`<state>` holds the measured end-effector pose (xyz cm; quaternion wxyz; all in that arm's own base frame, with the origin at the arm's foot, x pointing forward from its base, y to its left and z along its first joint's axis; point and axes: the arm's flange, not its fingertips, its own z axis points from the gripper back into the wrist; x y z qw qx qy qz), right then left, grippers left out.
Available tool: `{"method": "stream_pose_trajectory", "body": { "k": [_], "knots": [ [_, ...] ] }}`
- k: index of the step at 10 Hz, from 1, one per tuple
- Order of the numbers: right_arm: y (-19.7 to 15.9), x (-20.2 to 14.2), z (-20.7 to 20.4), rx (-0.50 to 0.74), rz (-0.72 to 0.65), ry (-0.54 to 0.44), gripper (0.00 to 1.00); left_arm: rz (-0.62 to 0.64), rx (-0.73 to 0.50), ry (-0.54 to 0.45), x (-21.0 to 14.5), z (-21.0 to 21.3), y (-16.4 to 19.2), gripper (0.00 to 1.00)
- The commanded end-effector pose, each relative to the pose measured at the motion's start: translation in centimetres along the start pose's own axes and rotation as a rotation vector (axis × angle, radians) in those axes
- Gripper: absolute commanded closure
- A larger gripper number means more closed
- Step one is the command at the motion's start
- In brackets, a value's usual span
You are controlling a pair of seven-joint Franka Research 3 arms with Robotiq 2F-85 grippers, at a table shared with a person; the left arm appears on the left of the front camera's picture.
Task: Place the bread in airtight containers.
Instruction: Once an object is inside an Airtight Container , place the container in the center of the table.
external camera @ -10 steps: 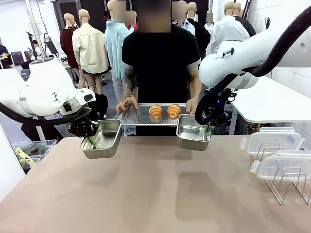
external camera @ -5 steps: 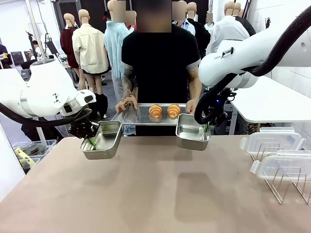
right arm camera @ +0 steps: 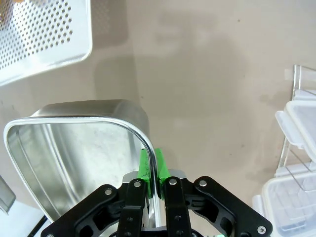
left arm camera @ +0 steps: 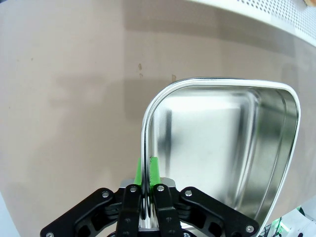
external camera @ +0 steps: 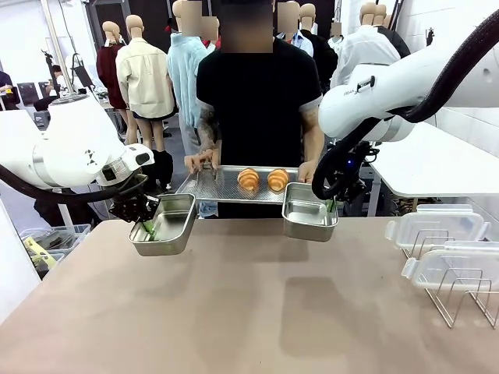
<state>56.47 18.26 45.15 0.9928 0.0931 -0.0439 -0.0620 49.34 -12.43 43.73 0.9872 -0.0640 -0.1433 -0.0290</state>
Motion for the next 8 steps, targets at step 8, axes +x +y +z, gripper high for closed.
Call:
{"method": "stream_pose_trajectory", "body": {
  "k": [8],
  "knots": [
    [-0.13,-0.35,0.25,0.002,0.013,-0.012,1.00,-0.012,0.001,-0.008,0.10,0.35,0.06,1.00]
  ]
}}
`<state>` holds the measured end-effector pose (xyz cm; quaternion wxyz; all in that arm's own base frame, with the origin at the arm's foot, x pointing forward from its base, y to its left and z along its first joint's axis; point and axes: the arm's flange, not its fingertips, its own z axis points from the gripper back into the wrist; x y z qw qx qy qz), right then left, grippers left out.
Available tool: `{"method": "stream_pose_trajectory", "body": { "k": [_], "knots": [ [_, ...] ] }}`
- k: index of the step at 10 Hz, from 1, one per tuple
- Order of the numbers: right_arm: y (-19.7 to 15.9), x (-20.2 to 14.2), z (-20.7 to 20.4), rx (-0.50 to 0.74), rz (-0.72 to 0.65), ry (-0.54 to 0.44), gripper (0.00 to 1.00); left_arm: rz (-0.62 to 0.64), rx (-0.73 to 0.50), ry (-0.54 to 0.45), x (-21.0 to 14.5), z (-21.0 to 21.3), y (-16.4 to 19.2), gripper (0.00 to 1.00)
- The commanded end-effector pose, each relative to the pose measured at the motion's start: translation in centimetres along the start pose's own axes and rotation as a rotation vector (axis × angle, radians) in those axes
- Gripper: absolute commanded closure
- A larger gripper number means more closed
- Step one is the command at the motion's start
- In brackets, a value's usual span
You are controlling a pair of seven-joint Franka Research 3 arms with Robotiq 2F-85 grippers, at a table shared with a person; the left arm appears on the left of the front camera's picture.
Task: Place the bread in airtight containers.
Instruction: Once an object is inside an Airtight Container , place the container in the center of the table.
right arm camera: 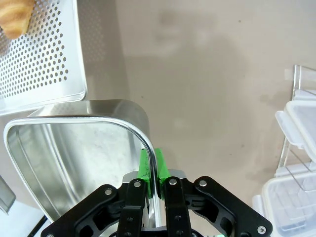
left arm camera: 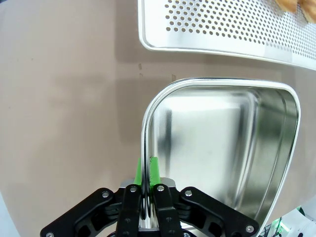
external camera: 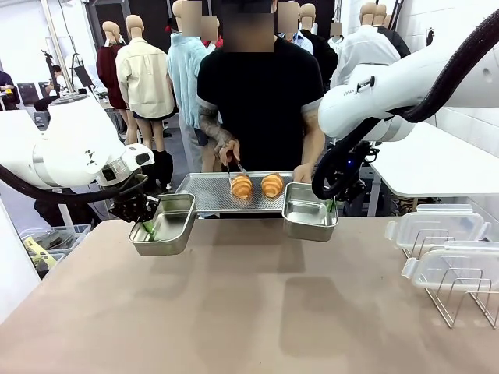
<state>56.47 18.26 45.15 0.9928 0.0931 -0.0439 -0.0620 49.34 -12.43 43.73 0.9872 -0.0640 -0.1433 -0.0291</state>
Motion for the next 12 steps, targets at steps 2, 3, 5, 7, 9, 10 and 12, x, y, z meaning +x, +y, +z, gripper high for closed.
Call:
{"method": "stream_pose_trajectory", "body": {
  "k": [2,3,5,7,9,10,12],
  "knots": [
    [-0.13,-0.35,0.25,0.002,0.013,-0.012,1.00,-0.012,0.001,-0.008,0.10,0.35,0.06,1.00],
    [-0.13,-0.35,0.25,0.002,0.013,-0.012,1.00,-0.012,0.001,-0.008,0.10,0.35,0.06,1.00],
    [-0.13,-0.35,0.25,0.002,0.013,-0.012,1.00,-0.012,0.001,-0.008,0.10,0.35,0.06,1.00],
    [-0.13,-0.35,0.25,0.002,0.013,-0.012,1.00,-0.012,0.001,-0.008,0.10,0.35,0.06,1.00],
    [-0.13,-0.35,0.25,0.002,0.013,-0.012,1.00,-0.012,0.001,-0.008,0.10,0.35,0.06,1.00],
    [-0.13,-0.35,0.25,0.002,0.013,-0.012,1.00,-0.012,0.001,-0.008,0.10,0.35,0.06,1.00],
    [-0.13,-0.35,0.25,0.002,0.013,-0.012,1.00,-0.012,0.001,-0.008,0.10,0.35,0.06,1.00]
  ]
}}
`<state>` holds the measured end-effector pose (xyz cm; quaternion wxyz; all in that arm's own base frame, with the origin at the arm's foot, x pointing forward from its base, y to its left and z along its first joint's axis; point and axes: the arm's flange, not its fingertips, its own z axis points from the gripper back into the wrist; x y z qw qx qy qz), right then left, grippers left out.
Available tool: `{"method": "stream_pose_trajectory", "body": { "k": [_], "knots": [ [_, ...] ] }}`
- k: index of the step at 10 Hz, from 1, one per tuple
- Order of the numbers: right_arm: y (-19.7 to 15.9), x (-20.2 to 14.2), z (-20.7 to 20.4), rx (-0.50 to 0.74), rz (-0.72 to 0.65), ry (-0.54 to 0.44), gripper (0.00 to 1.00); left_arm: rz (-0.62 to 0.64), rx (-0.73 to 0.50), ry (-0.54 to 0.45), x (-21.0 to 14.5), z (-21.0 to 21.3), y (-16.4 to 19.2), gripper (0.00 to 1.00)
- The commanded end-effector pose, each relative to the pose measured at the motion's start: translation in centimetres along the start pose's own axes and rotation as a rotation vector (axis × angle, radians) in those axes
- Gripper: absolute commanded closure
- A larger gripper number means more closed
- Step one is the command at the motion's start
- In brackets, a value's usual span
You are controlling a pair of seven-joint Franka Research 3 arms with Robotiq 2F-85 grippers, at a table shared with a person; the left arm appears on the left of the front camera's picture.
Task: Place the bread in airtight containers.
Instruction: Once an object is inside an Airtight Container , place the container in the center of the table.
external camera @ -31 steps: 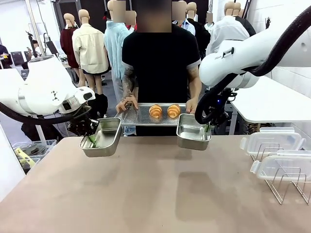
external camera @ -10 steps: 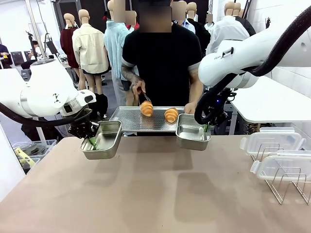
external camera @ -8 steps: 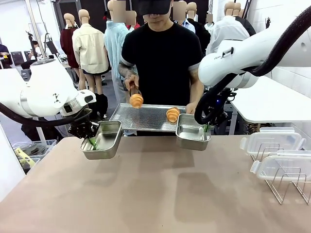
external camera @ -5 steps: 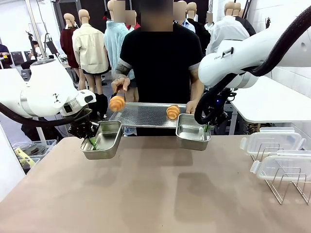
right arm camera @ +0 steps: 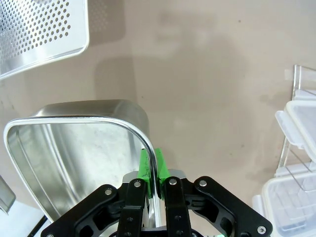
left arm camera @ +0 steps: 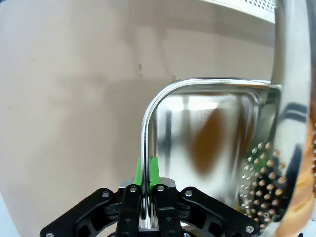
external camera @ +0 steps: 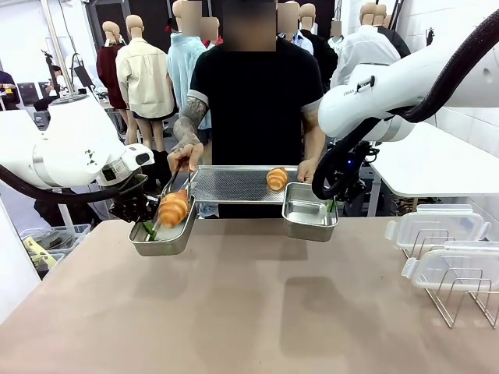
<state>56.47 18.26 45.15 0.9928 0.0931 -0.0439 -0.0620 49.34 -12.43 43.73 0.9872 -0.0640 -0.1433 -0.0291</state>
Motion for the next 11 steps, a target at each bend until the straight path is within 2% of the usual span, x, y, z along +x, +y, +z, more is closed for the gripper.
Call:
{"method": "stream_pose_trajectory", "body": {
  "k": [1,11],
  "knots": [
    [-0.13,-0.35,0.25,0.002,0.013,-0.012,1.00,-0.012,0.001,-0.008,0.10,0.35,0.06,1.00],
    [-0.13,-0.35,0.25,0.002,0.013,-0.012,1.00,-0.012,0.001,-0.008,0.10,0.35,0.06,1.00]
  ]
}}
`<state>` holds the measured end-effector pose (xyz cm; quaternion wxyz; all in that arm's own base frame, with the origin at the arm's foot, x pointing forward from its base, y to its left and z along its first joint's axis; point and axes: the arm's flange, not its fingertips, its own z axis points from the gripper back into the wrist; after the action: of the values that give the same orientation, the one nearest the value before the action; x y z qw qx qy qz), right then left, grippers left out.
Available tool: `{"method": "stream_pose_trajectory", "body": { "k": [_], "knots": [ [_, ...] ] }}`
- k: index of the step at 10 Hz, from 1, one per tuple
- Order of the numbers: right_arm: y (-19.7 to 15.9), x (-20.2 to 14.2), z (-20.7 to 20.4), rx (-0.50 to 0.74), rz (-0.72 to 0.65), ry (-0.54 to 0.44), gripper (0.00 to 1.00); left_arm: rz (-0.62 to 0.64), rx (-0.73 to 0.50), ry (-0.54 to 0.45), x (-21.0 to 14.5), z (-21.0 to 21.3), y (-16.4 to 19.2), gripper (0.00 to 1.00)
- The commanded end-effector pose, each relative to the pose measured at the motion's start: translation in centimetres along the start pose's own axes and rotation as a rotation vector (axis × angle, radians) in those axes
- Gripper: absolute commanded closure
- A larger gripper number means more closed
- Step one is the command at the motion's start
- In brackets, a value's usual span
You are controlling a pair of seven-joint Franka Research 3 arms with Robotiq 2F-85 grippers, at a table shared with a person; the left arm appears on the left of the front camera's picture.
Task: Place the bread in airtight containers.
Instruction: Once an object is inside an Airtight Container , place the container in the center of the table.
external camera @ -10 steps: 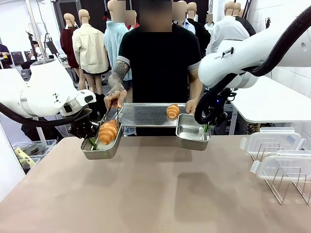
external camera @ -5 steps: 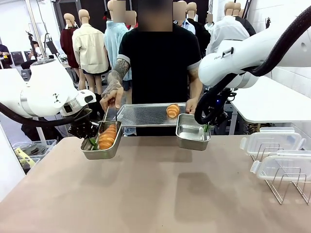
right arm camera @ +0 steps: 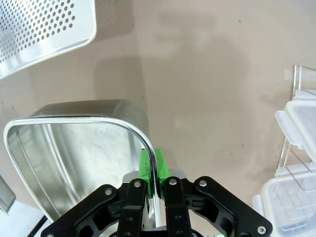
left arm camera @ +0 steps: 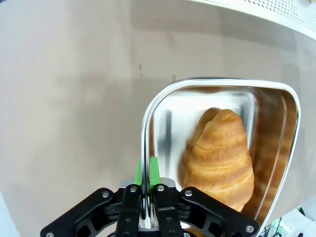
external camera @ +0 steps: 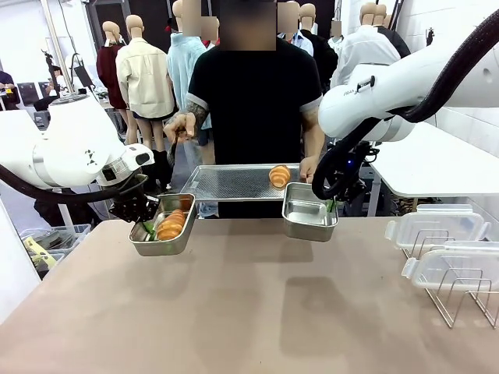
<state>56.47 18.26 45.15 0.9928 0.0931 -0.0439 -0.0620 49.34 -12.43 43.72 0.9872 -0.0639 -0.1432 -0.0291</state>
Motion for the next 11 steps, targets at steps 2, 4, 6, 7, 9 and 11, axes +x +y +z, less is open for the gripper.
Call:
{"method": "stream_pose_trajectory", "body": {
  "k": [2,4,6,7,9,11],
  "knots": [
    [-0.13,-0.35,0.25,0.002,0.013,-0.012,1.00,-0.012,0.000,-0.008,0.10,0.35,0.06,1.00],
    [-0.13,-0.35,0.25,0.002,0.013,-0.012,1.00,-0.012,0.000,-0.008,0.10,0.35,0.06,1.00],
    [-0.13,-0.35,0.25,0.002,0.013,-0.012,1.00,-0.012,0.000,-0.008,0.10,0.35,0.06,1.00],
    [-0.13,-0.35,0.25,0.002,0.013,-0.012,1.00,-0.012,0.000,-0.008,0.10,0.35,0.06,1.00],
    [-0.13,-0.35,0.25,0.002,0.013,-0.012,1.00,-0.012,0.000,-0.008,0.10,0.35,0.06,1.00],
    [-0.13,-0.35,0.25,0.002,0.013,-0.012,1.00,-0.012,0.000,-0.008,0.10,0.35,0.06,1.00]
  ]
}}
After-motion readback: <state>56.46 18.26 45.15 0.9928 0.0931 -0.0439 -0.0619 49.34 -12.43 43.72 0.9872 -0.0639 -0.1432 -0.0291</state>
